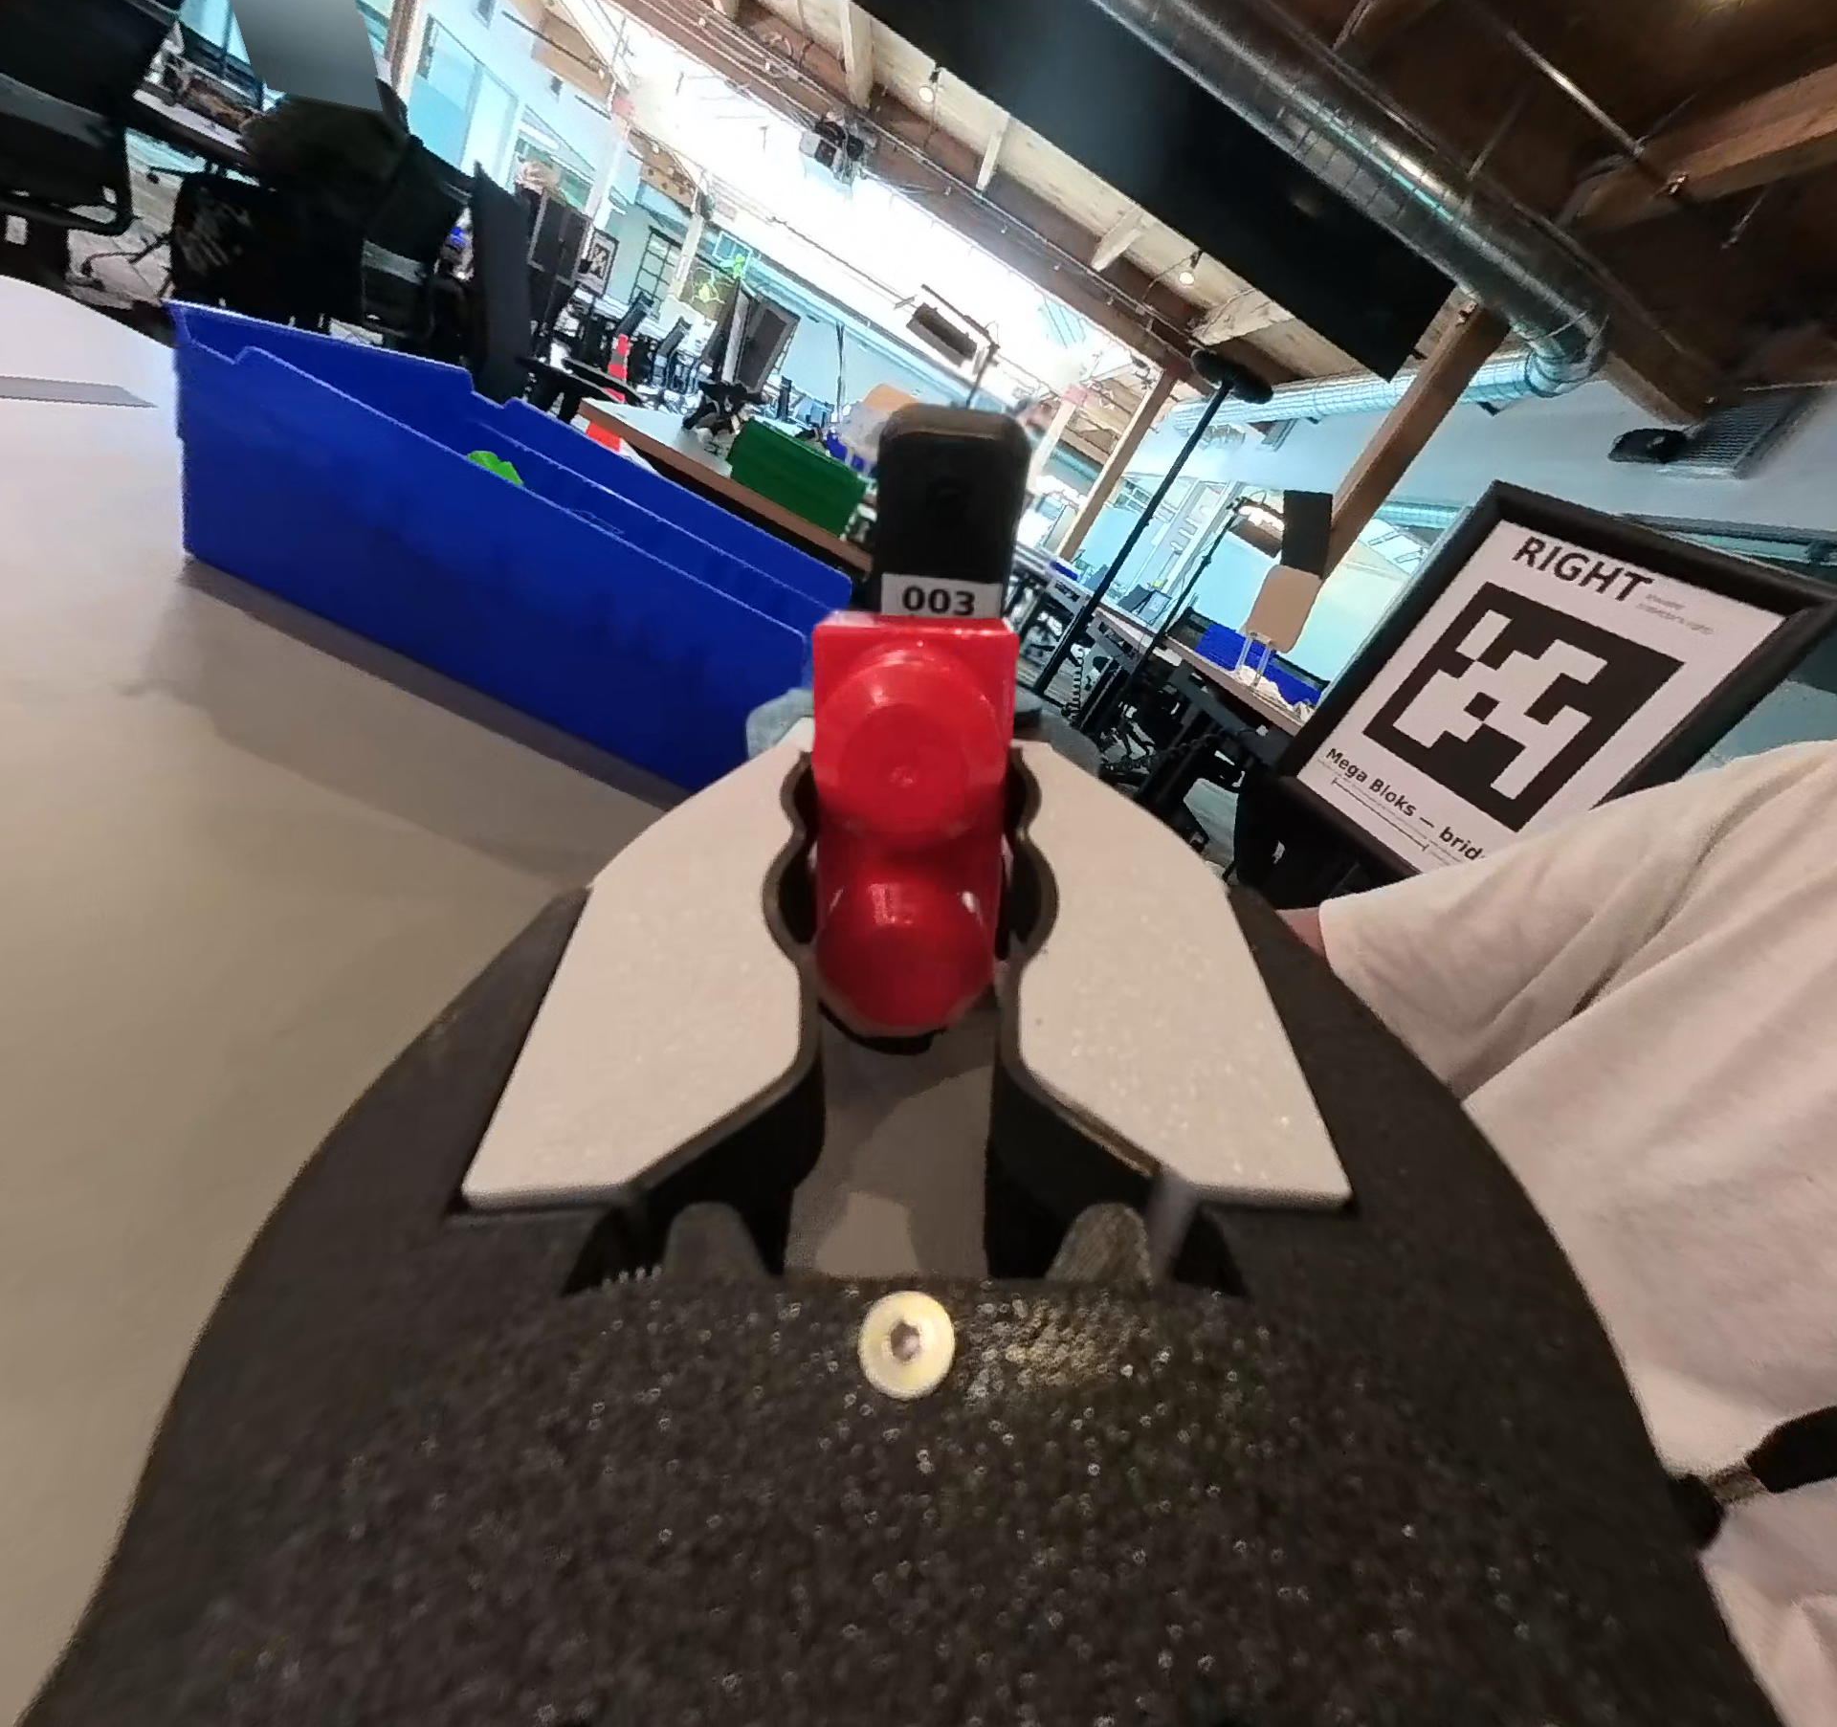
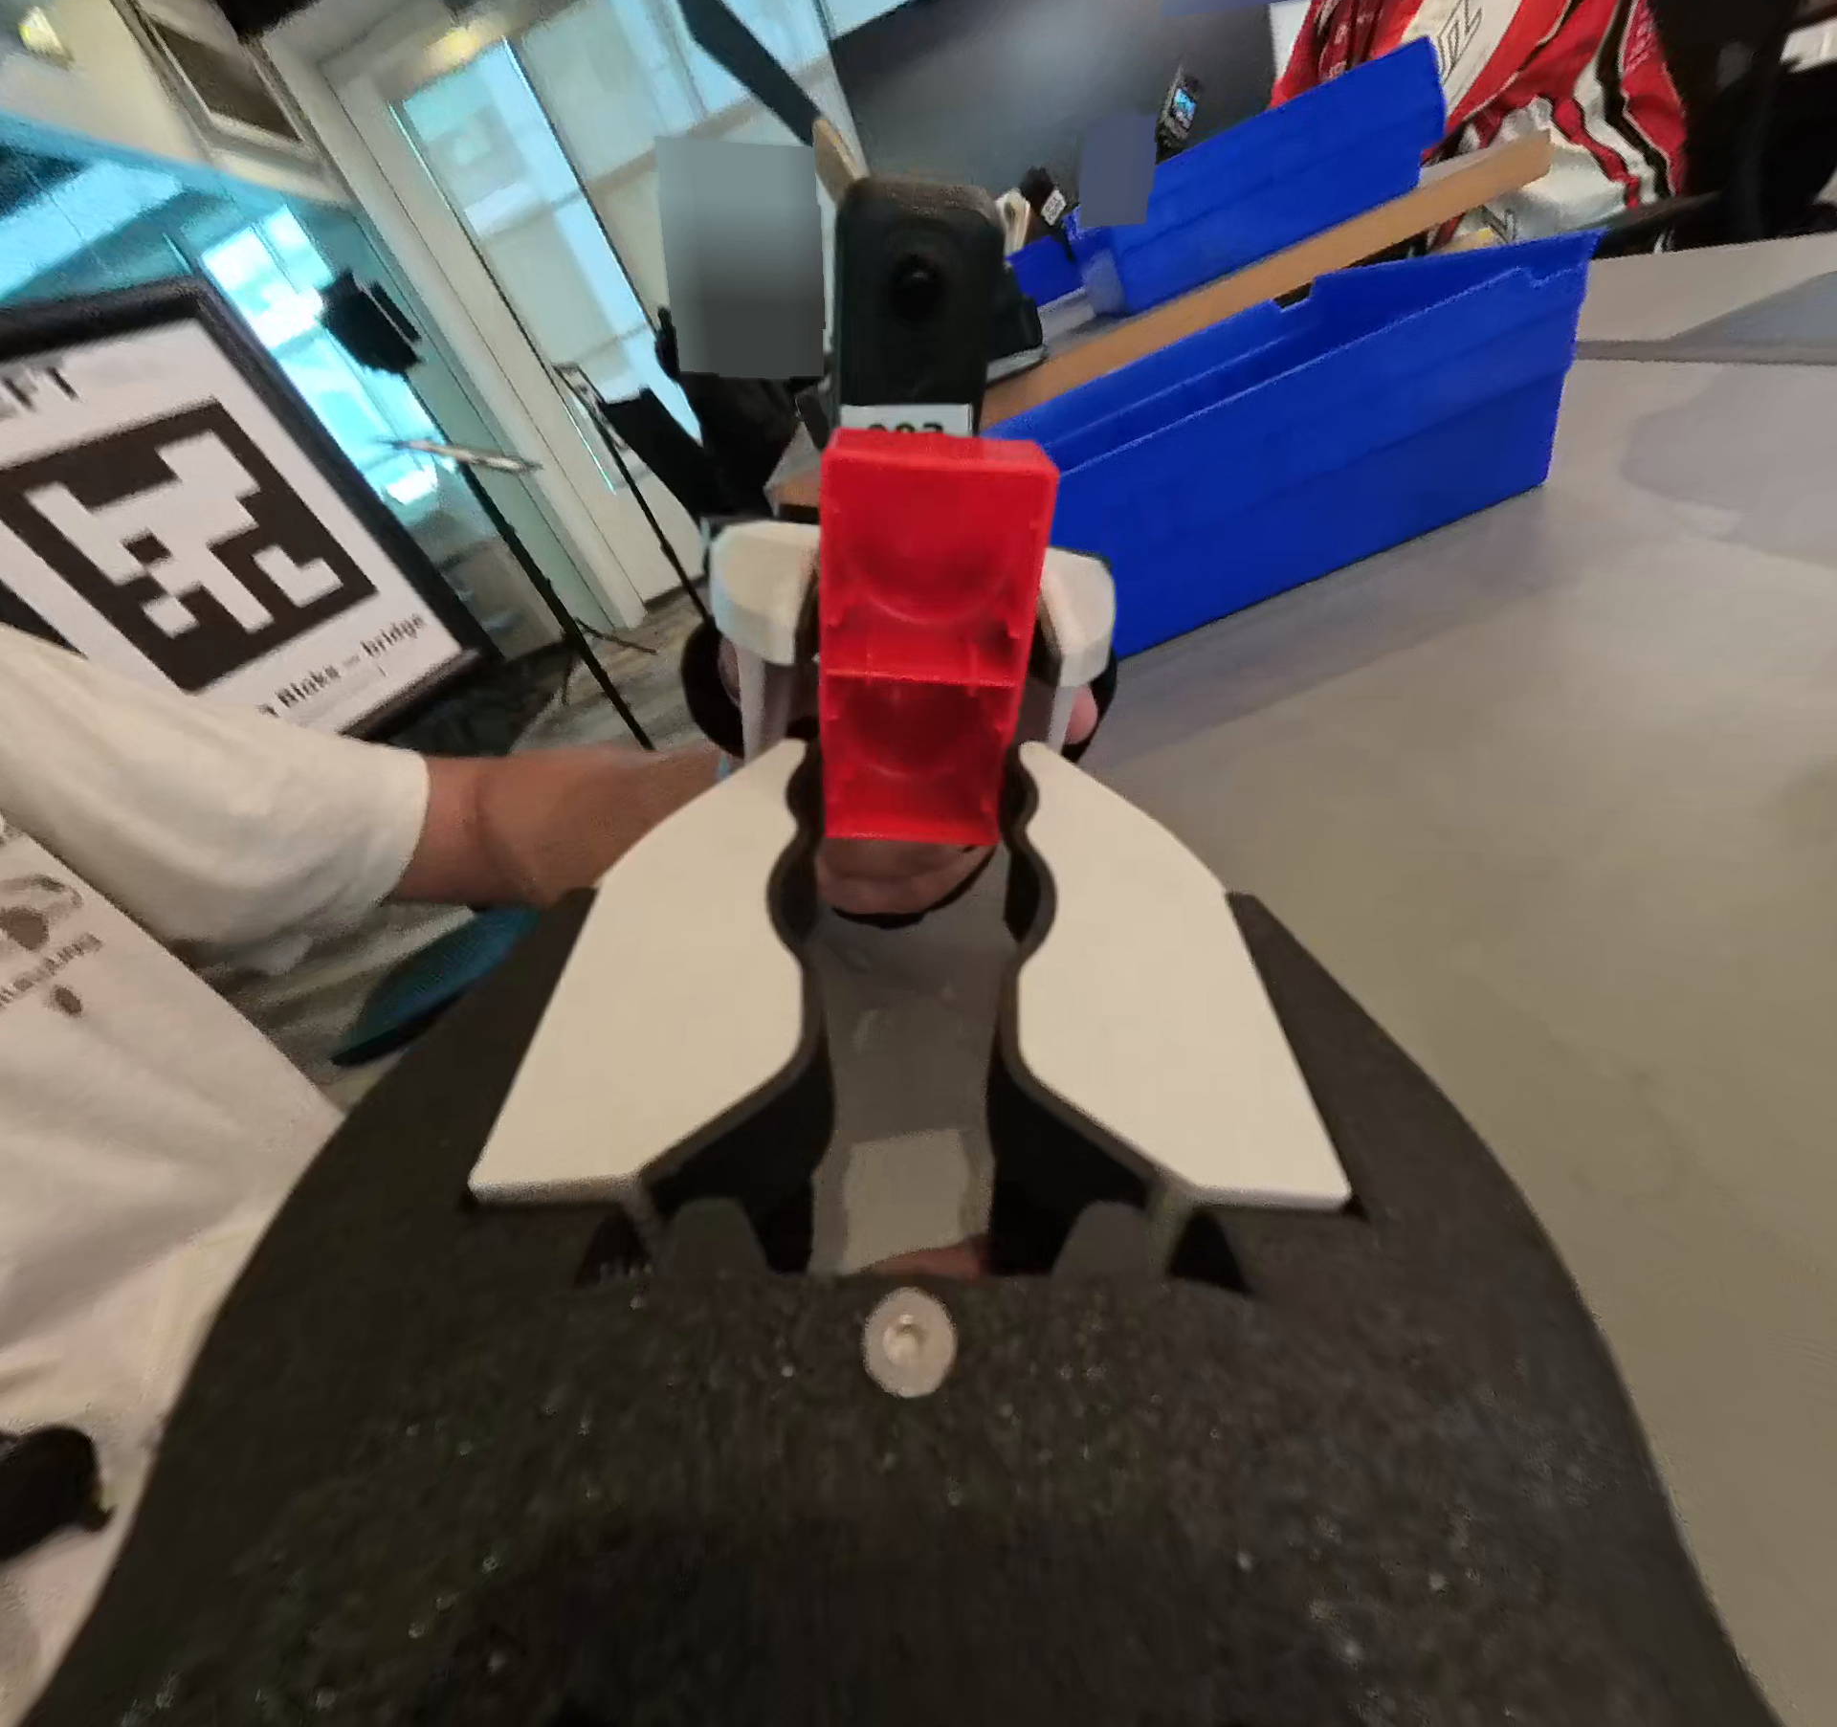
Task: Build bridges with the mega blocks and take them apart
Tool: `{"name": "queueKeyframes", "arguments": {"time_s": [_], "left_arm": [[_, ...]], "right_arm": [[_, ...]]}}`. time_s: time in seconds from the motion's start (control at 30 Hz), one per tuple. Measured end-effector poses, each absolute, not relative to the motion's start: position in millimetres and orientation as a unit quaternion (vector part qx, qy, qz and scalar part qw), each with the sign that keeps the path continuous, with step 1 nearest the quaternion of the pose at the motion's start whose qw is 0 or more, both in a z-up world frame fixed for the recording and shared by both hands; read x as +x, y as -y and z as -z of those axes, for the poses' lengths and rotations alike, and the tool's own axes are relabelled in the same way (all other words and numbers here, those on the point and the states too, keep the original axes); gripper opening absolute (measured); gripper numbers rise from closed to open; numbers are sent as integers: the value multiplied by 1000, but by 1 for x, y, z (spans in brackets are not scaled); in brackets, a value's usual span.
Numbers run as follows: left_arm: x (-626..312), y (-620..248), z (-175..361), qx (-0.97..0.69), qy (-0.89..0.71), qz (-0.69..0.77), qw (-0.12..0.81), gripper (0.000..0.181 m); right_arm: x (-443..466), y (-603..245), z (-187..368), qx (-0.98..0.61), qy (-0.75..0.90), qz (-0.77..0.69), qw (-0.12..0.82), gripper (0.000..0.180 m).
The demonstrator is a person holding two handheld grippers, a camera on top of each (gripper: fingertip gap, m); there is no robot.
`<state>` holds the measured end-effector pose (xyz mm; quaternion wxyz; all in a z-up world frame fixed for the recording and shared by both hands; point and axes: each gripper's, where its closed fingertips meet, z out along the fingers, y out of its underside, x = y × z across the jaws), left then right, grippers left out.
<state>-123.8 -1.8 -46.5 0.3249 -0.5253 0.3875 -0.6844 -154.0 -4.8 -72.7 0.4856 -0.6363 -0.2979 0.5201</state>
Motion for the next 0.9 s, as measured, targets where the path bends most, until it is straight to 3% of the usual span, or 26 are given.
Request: {"name": "queueKeyframes", "arguments": {"time_s": [0.13, 0.3, 0.4, 0.57, 0.9], "left_arm": [[-124, 5, 46, -527, -398, 674, 333, 38], [-146, -6, 38, -541, -403, 652, 346, 69], [-169, -35, 52, -599, -374, 586, 398, 72], [-241, -116, 103, -743, -204, 315, 554, 69], [-240, -107, 86, -712, -221, 311, 590, 65]], "right_arm": [[-154, 7, 73, -635, 308, -519, 482, 33], [-147, 1, 71, -636, 294, -515, 494, 33], [-139, -5, 71, -641, 276, -507, 505, 34], [-122, -22, 71, -659, 233, -470, 539, 34], [-103, -36, 72, -678, 202, -428, 562, 34]]}}
